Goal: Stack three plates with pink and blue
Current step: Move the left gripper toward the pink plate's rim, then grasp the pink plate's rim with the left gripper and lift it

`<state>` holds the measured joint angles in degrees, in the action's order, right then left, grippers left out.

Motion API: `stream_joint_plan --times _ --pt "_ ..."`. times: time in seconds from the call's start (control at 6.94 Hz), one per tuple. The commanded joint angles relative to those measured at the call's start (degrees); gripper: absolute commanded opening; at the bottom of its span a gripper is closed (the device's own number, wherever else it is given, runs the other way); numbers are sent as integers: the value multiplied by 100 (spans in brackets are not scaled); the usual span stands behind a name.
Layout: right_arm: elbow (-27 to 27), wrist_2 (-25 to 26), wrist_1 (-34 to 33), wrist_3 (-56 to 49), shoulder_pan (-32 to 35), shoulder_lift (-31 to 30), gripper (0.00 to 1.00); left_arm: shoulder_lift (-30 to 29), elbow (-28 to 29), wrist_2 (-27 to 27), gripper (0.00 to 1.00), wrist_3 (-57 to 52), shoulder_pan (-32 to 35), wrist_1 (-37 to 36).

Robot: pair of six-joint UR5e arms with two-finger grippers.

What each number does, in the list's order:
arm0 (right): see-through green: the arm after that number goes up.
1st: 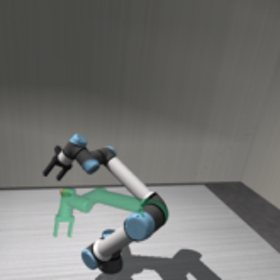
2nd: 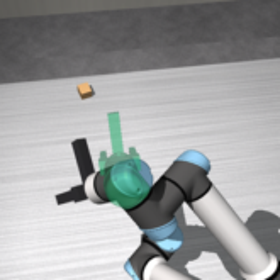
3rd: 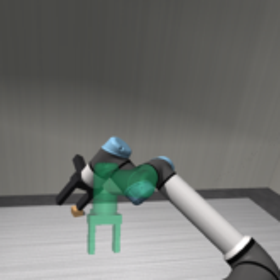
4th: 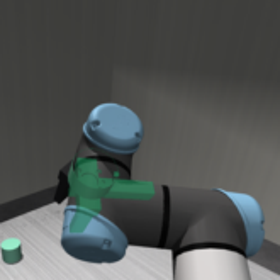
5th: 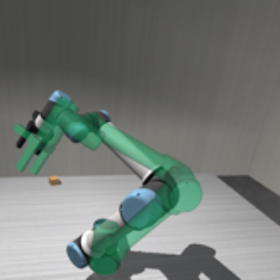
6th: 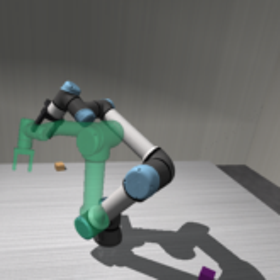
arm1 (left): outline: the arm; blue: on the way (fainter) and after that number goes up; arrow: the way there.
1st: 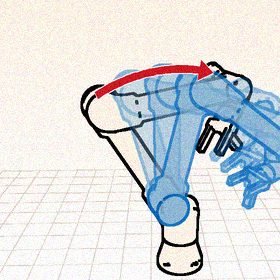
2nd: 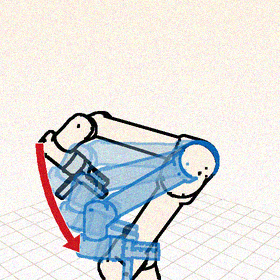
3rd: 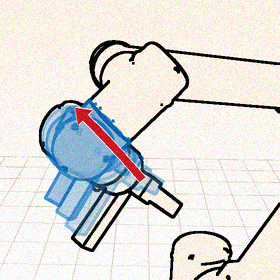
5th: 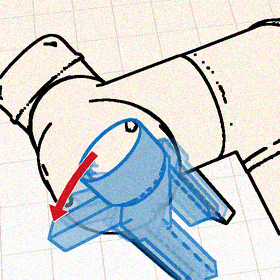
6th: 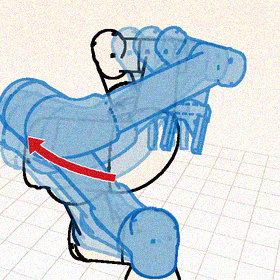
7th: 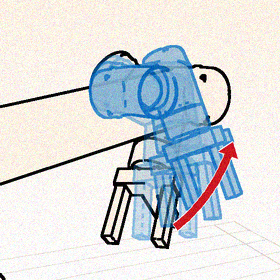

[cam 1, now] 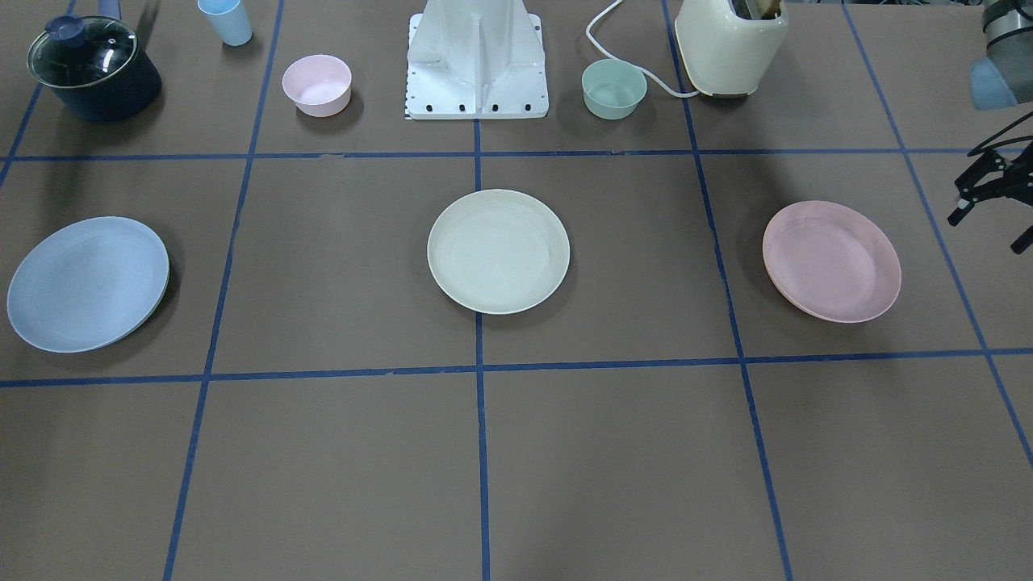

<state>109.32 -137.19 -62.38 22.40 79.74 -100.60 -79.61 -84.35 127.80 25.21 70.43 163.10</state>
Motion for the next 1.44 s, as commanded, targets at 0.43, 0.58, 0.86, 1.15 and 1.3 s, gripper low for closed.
stream_joint_plan --times 0.43,0.58,0.86,1.15,1.3 --pt "-7 43 24 45 -37 -12 100 7 384 -2106 86 1933 -1775 574" --pt "-7 43 24 45 -37 -12 100 7 384 -2232 76 2074 -1944 574" --pt "-7 43 24 45 -37 -12 100 7 471 -2233 34 2084 -1989 574" --pt "-7 43 32 45 -37 -12 100 7 402 -2225 0 2058 -1981 574" --pt "-7 43 33 45 -37 -12 100 -2 210 -2155 0 2058 -1972 530"
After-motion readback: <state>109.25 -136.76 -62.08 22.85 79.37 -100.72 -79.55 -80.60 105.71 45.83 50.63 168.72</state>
